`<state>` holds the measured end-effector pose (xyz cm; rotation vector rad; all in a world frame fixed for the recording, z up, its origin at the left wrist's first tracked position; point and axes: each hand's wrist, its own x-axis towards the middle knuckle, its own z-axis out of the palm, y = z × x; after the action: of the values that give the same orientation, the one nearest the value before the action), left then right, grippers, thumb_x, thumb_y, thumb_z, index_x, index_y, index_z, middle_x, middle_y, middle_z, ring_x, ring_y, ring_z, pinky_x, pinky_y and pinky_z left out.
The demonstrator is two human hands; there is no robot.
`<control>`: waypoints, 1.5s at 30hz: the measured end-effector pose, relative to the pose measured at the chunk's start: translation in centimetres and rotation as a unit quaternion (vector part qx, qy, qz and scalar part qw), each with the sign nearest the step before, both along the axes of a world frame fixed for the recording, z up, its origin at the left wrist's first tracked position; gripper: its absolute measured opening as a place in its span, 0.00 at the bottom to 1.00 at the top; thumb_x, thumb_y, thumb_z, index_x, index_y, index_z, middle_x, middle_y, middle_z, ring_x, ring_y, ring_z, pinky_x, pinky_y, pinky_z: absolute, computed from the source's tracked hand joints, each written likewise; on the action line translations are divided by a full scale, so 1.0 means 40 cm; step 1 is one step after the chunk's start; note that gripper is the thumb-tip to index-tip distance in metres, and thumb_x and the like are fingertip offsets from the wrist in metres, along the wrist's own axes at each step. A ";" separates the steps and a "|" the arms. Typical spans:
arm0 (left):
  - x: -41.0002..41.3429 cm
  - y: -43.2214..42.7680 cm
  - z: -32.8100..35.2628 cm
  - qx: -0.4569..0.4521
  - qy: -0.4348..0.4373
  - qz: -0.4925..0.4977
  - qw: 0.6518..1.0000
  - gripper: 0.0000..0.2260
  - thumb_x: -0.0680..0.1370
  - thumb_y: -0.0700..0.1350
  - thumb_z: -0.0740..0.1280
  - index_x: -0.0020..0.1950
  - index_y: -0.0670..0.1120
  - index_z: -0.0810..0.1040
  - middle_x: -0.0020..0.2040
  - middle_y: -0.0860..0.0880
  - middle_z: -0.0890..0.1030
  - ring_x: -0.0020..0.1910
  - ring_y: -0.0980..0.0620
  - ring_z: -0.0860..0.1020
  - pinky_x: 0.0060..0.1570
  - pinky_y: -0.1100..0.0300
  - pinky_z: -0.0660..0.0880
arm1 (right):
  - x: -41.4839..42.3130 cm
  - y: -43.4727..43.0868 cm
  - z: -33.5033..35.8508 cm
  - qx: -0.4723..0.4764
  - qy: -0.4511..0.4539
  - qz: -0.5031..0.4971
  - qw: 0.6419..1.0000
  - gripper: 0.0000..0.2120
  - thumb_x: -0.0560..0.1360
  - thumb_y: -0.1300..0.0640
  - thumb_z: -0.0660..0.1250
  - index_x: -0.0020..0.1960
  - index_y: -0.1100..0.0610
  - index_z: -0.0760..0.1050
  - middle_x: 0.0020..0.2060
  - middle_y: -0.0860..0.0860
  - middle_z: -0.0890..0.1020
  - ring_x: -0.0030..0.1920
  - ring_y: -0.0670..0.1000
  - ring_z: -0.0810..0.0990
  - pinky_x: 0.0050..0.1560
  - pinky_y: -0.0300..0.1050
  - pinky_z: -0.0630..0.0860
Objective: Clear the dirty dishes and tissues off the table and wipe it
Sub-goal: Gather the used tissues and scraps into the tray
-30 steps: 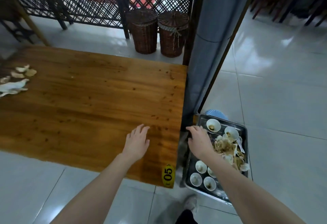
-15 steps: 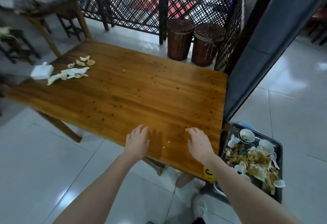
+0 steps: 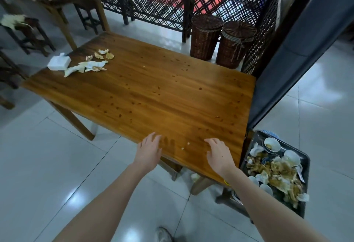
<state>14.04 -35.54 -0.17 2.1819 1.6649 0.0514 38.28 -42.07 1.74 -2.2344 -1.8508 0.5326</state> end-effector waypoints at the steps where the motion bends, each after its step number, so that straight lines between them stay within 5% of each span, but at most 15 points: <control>1: 0.006 -0.010 0.000 0.001 -0.002 0.001 1.000 0.22 0.82 0.48 0.59 0.76 0.49 0.59 0.78 0.47 0.57 0.75 0.45 0.58 0.72 0.47 0.57 | 0.008 -0.010 -0.001 0.002 0.002 -0.002 1.000 0.21 0.79 0.62 0.57 0.72 0.53 0.65 0.69 0.50 0.69 0.69 0.52 0.66 0.70 0.49 0.63; 16: 0.016 -0.302 -0.049 -0.040 0.014 0.015 0.999 0.21 0.82 0.46 0.58 0.75 0.51 0.60 0.76 0.48 0.59 0.73 0.45 0.62 0.70 0.47 0.60 | 0.055 -0.253 -0.056 -0.047 0.002 0.007 0.999 0.21 0.79 0.63 0.57 0.71 0.53 0.66 0.68 0.51 0.70 0.68 0.54 0.67 0.69 0.50 0.64; 27: -0.154 -0.355 -0.084 -0.038 0.001 -0.028 0.999 0.22 0.82 0.46 0.59 0.75 0.51 0.59 0.77 0.47 0.58 0.74 0.46 0.60 0.70 0.49 0.59 | -0.137 -0.358 -0.117 -0.055 -0.011 -0.028 0.998 0.19 0.77 0.64 0.58 0.67 0.55 0.69 0.64 0.53 0.73 0.62 0.56 0.71 0.61 0.50 0.69; 37: -0.354 -0.324 -0.257 -0.064 0.003 -0.027 0.998 0.23 0.81 0.45 0.60 0.76 0.50 0.60 0.77 0.46 0.58 0.74 0.45 0.61 0.70 0.50 0.59 | -0.338 -0.412 -0.351 -0.085 0.050 -0.105 0.990 0.22 0.77 0.62 0.61 0.70 0.53 0.67 0.67 0.50 0.71 0.67 0.52 0.68 0.68 0.48 0.66; 45: -0.328 -0.174 -0.559 -0.037 -0.001 -0.059 0.998 0.22 0.81 0.45 0.60 0.75 0.49 0.61 0.76 0.44 0.60 0.73 0.42 0.63 0.70 0.47 0.61 | -0.325 -0.308 -0.667 -0.072 0.031 -0.127 0.989 0.17 0.77 0.61 0.62 0.65 0.54 0.70 0.63 0.52 0.75 0.63 0.52 0.72 0.65 0.45 0.68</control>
<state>0.93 -42.48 -22.53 2.2194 1.5089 -0.0388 25.27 -54.41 -24.93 -2.4674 -1.5107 0.7002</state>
